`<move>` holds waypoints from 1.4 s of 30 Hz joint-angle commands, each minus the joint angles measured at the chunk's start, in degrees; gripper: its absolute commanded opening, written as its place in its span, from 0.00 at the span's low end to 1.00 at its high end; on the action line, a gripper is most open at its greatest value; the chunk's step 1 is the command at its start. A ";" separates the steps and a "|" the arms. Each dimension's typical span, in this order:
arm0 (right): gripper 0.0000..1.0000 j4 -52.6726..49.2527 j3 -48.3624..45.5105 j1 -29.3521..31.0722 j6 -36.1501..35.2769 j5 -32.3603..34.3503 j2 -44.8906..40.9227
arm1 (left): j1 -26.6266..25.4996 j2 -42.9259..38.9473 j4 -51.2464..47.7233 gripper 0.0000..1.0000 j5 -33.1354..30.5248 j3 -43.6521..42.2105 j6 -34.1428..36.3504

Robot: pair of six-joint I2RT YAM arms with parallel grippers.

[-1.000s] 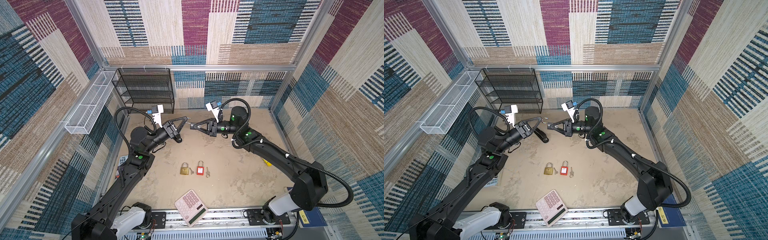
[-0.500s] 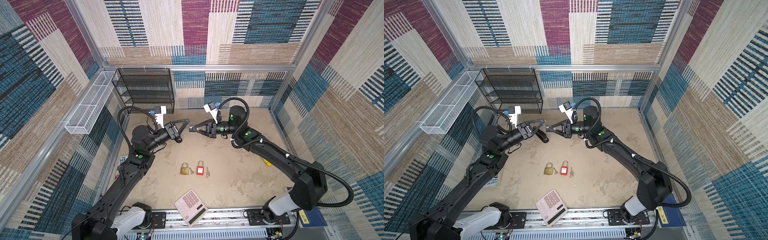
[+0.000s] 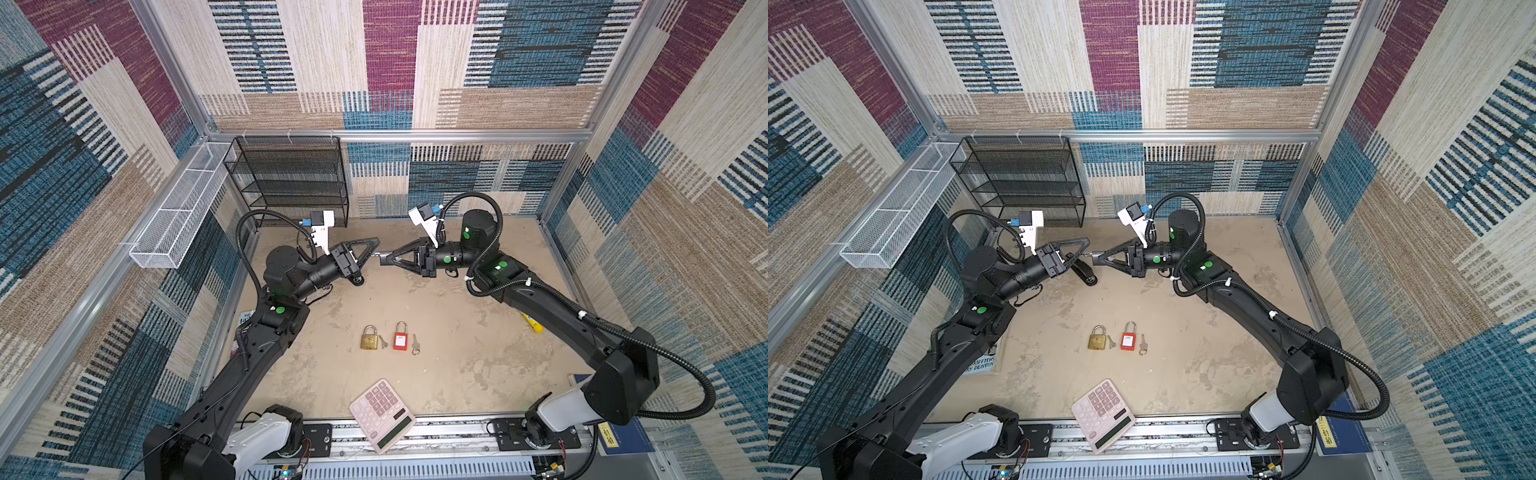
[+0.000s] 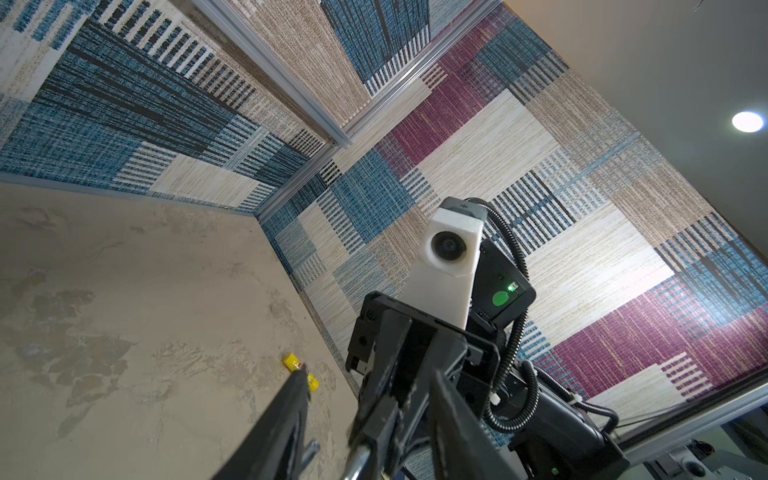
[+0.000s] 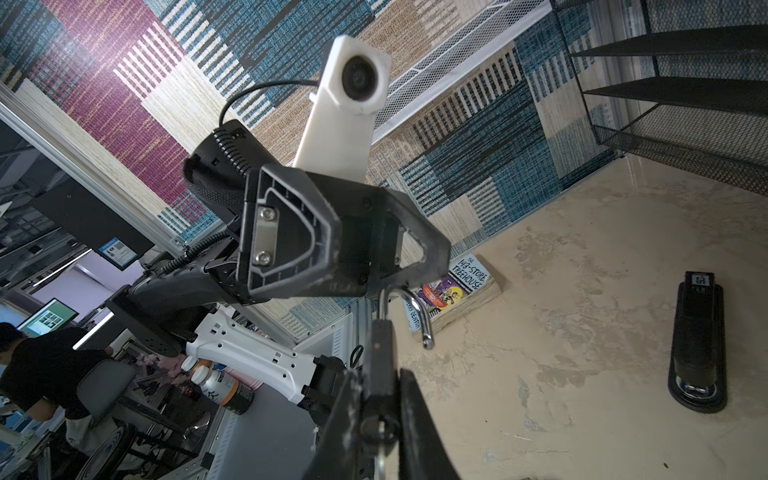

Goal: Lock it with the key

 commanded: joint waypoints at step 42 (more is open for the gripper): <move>0.00 18.64 -1.90 -2.84 14.46 -8.93 0.37 | -0.06 -1.96 3.44 0.00 3.80 -2.23 2.79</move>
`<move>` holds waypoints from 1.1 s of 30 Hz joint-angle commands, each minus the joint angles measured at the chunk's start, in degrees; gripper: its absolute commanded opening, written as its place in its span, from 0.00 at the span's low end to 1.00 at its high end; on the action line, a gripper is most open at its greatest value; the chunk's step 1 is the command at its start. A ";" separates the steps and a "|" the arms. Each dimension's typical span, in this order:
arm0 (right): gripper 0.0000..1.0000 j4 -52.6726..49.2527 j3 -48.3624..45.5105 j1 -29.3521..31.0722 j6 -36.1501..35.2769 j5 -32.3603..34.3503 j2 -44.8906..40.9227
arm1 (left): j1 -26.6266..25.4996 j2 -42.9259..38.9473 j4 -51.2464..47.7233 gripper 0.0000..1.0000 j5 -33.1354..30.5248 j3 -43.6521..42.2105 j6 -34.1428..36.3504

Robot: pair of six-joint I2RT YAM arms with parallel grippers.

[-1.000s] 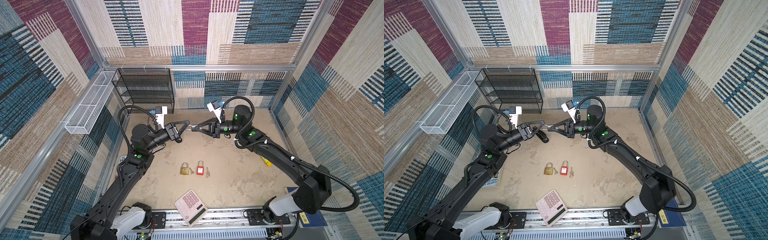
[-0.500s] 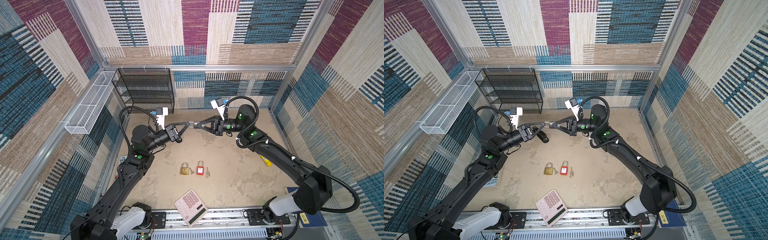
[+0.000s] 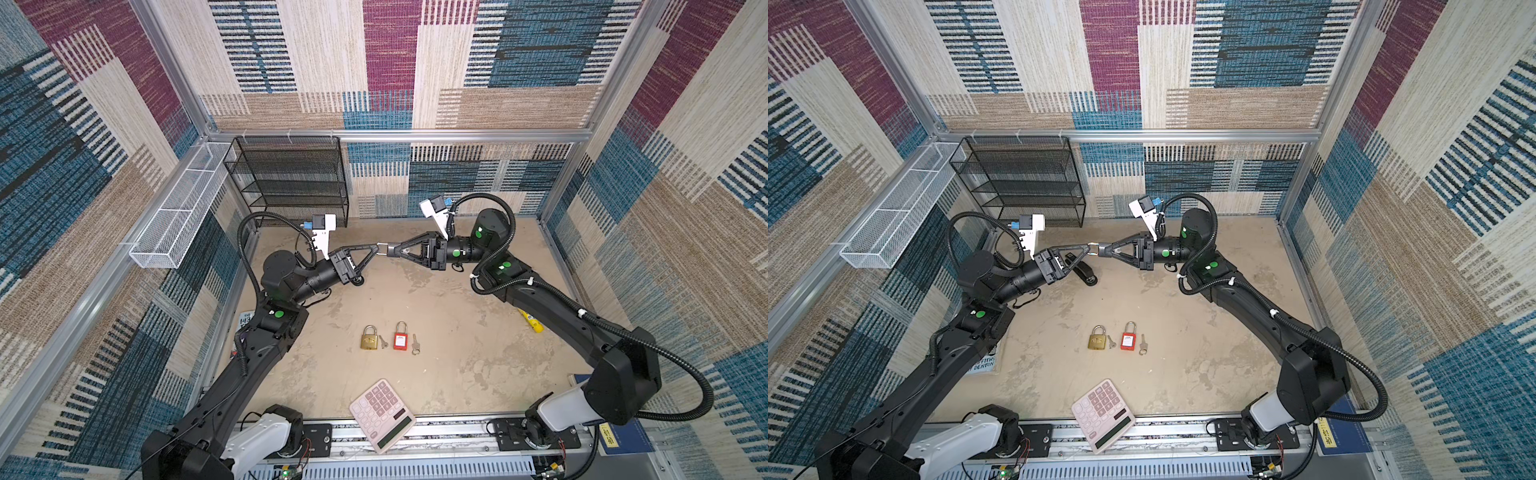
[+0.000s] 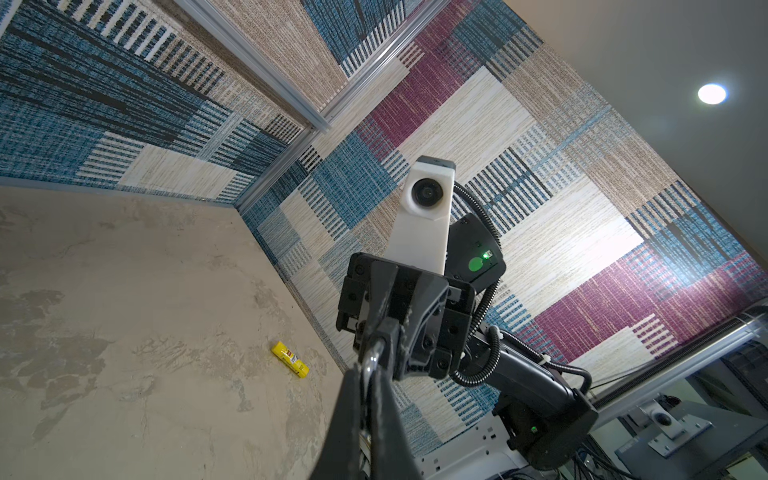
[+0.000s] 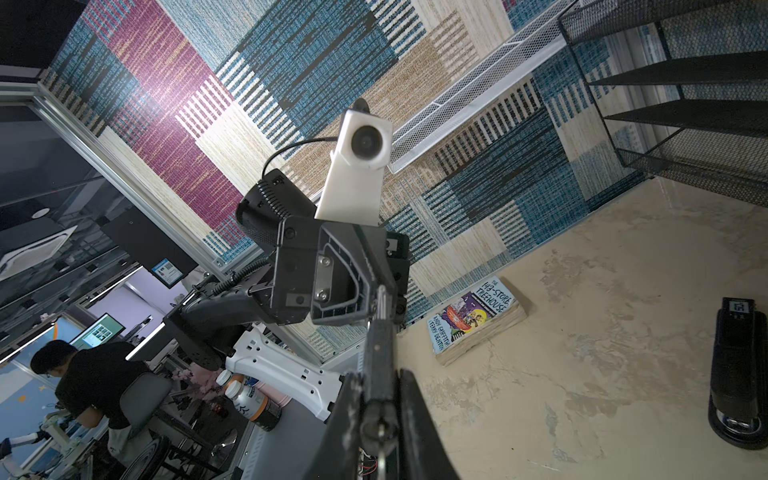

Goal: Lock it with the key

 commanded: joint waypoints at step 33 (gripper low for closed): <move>0.00 6.96 4.15 2.02 3.82 -4.61 5.12 | -0.68 1.08 3.89 0.00 4.29 -1.81 3.96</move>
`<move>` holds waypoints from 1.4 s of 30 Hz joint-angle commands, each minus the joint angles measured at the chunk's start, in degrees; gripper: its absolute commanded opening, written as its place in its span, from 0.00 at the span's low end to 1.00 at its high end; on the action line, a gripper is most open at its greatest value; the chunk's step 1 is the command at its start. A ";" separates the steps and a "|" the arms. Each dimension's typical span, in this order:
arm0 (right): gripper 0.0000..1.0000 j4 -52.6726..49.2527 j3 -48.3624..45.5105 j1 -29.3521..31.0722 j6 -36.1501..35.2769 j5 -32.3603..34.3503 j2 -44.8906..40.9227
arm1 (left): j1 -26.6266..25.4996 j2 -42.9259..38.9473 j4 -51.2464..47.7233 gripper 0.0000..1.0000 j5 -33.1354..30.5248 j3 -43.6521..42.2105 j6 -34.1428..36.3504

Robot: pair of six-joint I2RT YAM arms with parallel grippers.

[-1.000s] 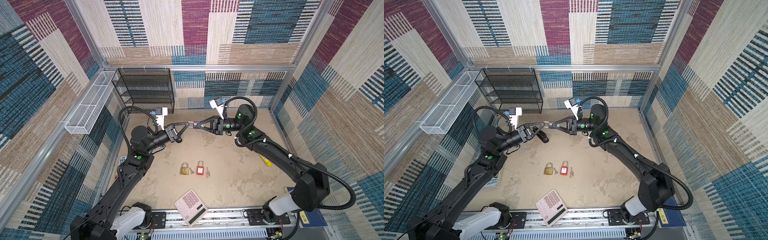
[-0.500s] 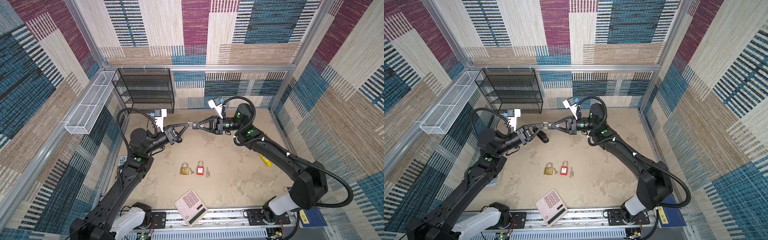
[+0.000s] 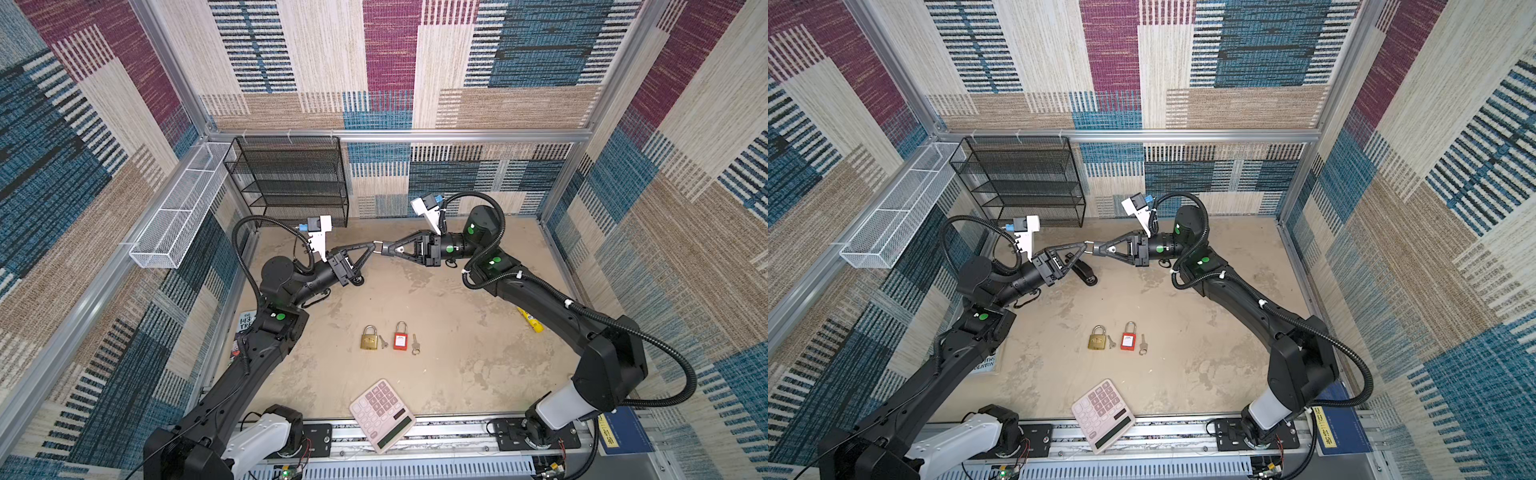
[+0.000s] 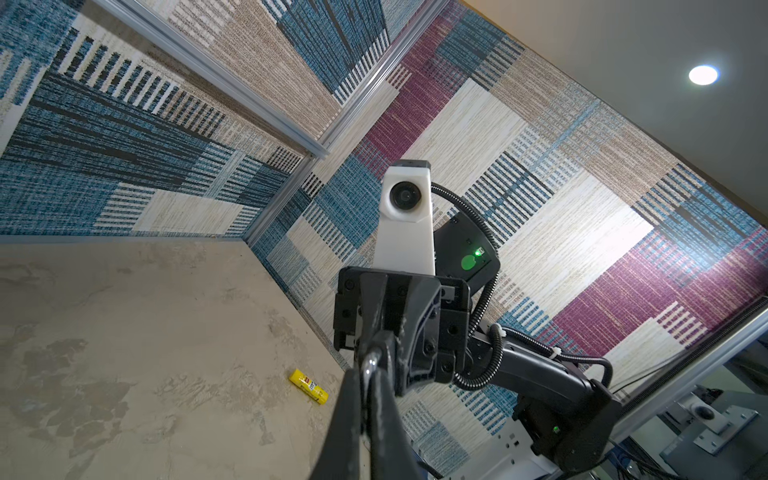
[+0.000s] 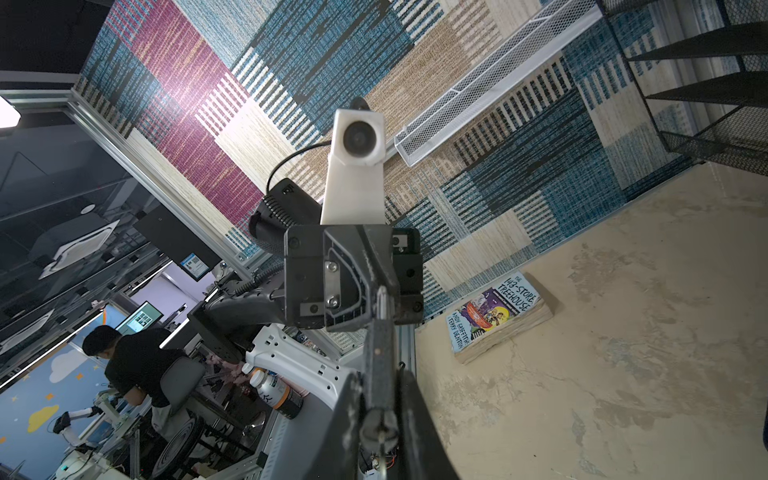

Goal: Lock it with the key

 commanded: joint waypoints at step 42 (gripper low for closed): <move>0.00 -13.83 4.02 -0.59 -14.36 -0.05 -0.66 | -0.90 1.44 -6.69 0.32 9.14 2.55 2.90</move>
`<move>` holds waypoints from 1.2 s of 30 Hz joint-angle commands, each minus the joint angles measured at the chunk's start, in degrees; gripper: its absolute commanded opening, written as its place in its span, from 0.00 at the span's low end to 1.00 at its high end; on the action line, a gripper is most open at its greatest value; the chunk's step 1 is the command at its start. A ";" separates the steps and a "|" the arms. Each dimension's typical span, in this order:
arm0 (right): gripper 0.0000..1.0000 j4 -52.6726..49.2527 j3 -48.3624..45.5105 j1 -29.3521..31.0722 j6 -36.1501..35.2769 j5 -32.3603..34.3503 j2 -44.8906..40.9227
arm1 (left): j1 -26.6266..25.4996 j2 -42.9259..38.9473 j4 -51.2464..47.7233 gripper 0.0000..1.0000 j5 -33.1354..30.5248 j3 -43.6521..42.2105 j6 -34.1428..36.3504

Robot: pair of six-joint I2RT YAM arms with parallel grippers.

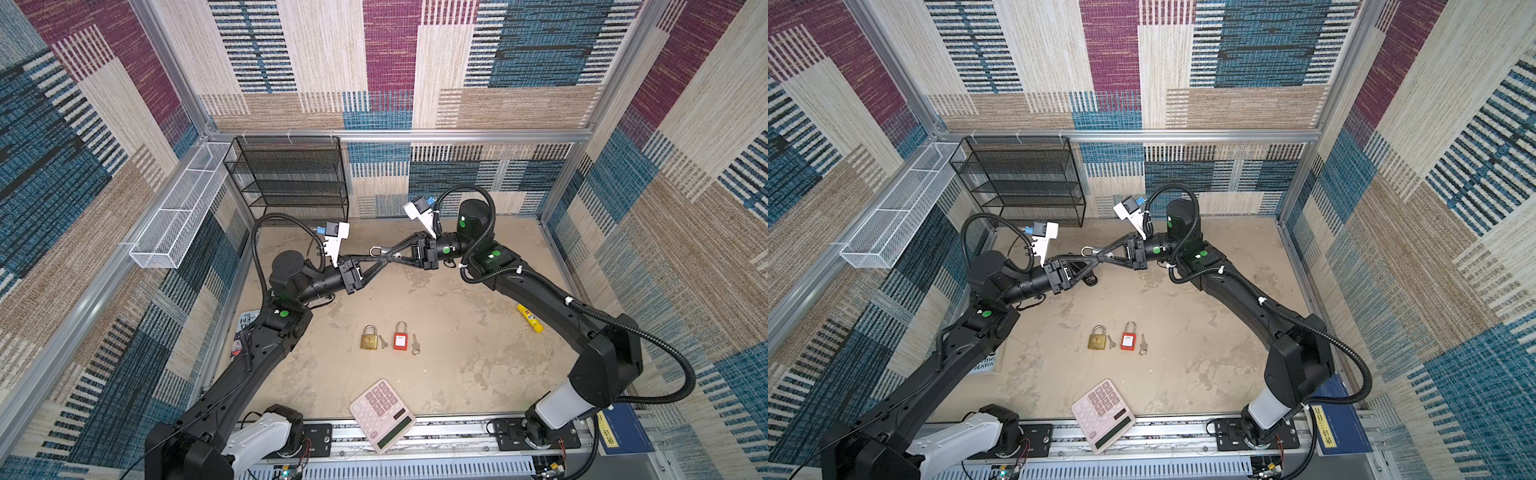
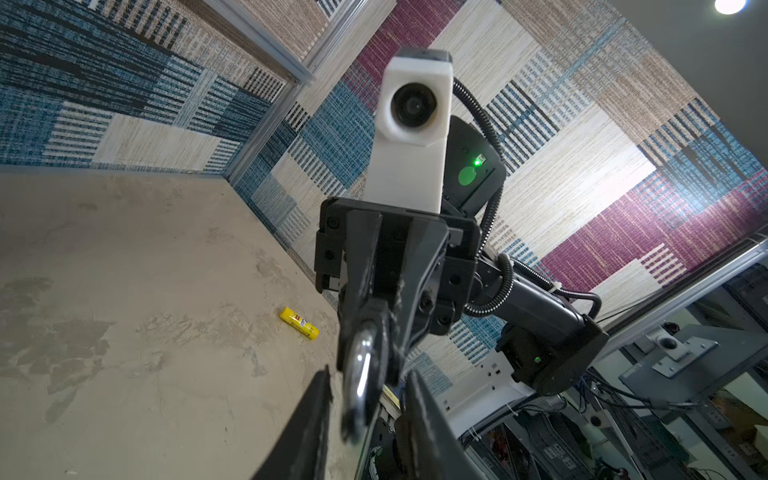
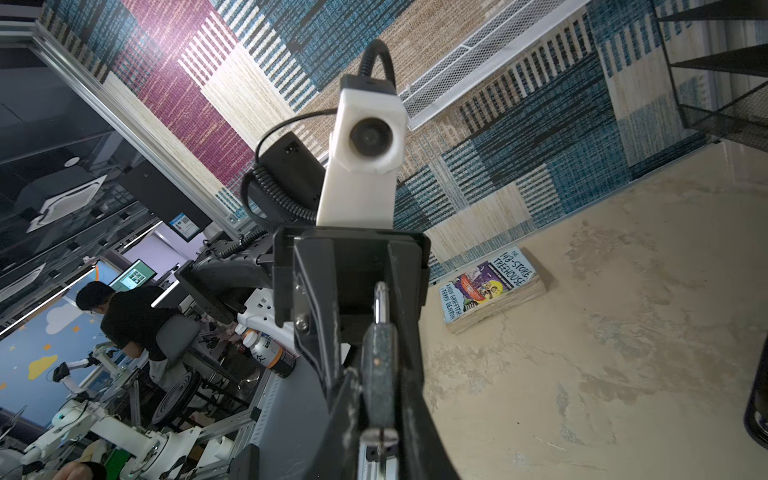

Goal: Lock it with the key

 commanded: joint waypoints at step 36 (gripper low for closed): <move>0.10 -1.57 -1.78 -0.19 -4.03 0.17 -2.61 | 0.04 -0.66 10.02 0.00 -4.23 -2.26 -4.37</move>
